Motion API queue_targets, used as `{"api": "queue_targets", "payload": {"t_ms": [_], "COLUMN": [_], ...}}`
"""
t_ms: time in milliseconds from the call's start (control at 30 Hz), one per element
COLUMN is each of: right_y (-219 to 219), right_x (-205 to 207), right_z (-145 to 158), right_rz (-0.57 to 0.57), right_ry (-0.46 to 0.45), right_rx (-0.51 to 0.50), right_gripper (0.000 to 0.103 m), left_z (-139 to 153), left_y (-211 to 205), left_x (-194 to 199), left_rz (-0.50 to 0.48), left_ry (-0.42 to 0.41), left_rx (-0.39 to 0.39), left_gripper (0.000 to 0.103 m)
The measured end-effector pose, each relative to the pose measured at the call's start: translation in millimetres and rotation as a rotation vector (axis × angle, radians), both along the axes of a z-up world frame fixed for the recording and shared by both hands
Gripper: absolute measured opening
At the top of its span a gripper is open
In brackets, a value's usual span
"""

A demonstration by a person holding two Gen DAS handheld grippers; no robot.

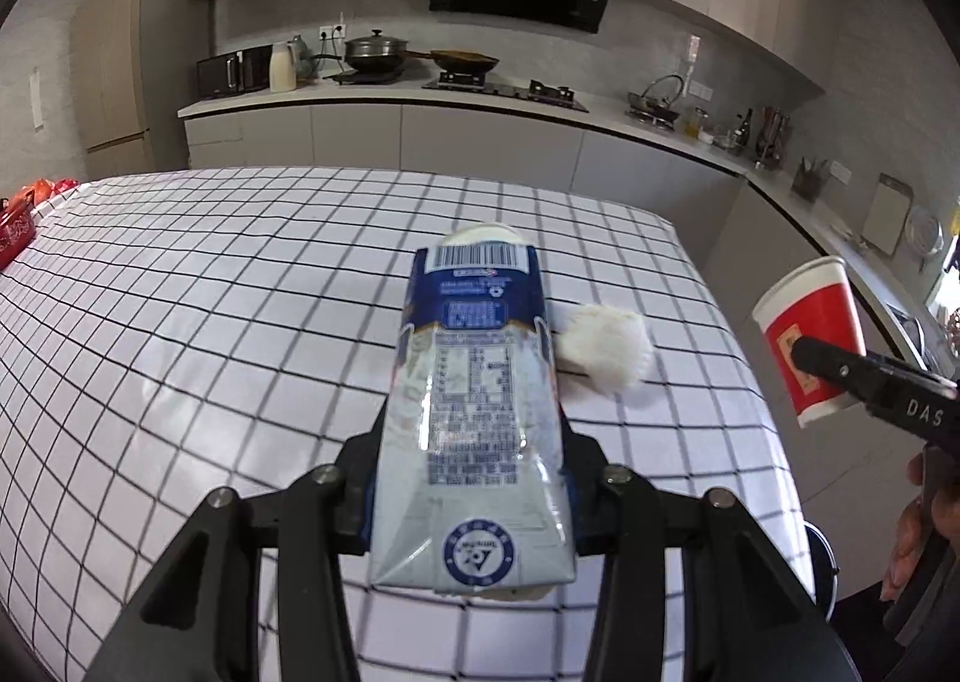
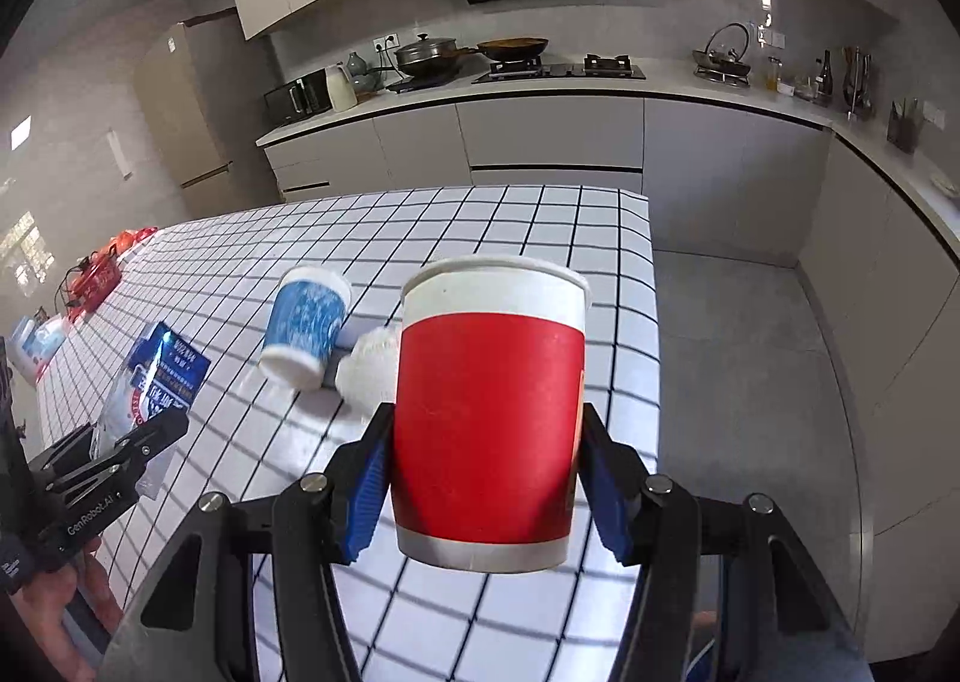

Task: Collect trash
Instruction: 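Lift the milk carton and red cup off the table with both tools, then carry milk carton and red cup over the black bin and open both tools to drop them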

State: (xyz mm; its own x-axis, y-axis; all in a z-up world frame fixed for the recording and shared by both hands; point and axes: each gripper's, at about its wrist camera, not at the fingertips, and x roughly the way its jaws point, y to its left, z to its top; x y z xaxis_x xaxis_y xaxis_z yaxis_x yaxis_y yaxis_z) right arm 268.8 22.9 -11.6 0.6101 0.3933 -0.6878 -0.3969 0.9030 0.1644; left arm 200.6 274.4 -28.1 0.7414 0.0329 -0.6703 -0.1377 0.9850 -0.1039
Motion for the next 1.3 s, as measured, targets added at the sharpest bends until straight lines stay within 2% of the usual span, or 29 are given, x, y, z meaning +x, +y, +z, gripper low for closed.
{"api": "queue_targets", "payload": {"t_ms": [300,567,967,1300], "right_y": [-38.5,-92.9,-175.7,-241.8], "right_x": [-45.2,-82.0,-120.2,-136.1], "right_z": [7.2,20.2,22.7,11.9], "right_rz": [0.011,-0.025,-0.101,-0.150], "right_ry": [-0.010,-0.042,-0.049,-0.030], "right_rx": [-0.001,-0.017,-0.032,-0.053], "right_gripper": [0.060,0.060,0.060,0.060], "left_z": [10.7,17.4,18.0,9.7], "left_y": [-48.8,-98.3,-178.0,-239.1], "left_x": [-36.2,-58.3,-77.0,-78.0], "left_rz": [-0.046,-0.102,-0.215,-0.292], "left_ry": [-0.017,-0.036,-0.040,-0.022], "left_rx": [0.008,0.010,0.011,0.003], "left_gripper": [0.045,0.045,0.045,0.045]}}
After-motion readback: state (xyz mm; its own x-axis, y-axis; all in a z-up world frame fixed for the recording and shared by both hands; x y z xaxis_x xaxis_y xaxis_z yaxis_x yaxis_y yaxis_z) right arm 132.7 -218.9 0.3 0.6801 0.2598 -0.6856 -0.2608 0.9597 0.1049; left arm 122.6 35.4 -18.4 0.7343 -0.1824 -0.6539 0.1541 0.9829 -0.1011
